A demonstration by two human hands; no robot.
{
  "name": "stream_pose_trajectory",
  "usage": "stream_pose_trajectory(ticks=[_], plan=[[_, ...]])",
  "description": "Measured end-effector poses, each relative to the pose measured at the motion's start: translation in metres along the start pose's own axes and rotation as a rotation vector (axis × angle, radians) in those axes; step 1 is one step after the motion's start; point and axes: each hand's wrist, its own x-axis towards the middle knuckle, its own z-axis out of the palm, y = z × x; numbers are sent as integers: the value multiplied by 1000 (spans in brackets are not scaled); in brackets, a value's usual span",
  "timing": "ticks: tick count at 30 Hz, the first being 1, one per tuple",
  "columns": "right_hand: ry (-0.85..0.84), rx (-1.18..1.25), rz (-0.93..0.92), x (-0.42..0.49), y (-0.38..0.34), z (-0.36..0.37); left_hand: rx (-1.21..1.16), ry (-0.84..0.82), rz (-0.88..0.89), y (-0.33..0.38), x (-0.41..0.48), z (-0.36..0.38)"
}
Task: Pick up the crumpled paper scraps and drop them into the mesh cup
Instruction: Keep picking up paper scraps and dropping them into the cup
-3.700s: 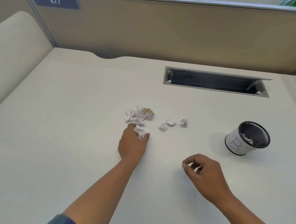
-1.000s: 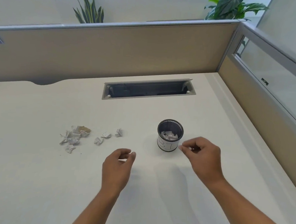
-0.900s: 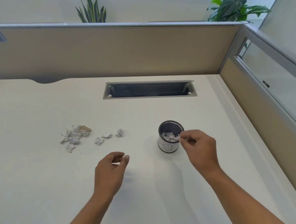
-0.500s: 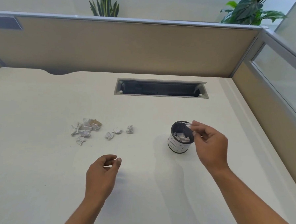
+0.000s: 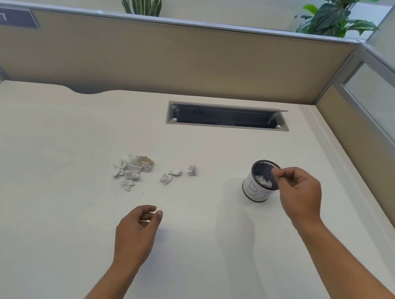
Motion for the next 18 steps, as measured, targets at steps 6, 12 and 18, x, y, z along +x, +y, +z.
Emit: stream_pose_trajectory(ticks=[6, 12, 18], plan=[[-104, -99, -71, -63, 0, 49, 375, 88, 240, -27, 10, -32], [-408, -293, -129, -140, 26, 102, 737, 39, 482, -79, 28, -62], [-560, -532, -286, -179, 39, 126, 749, -4, 507, -85, 55, -77]])
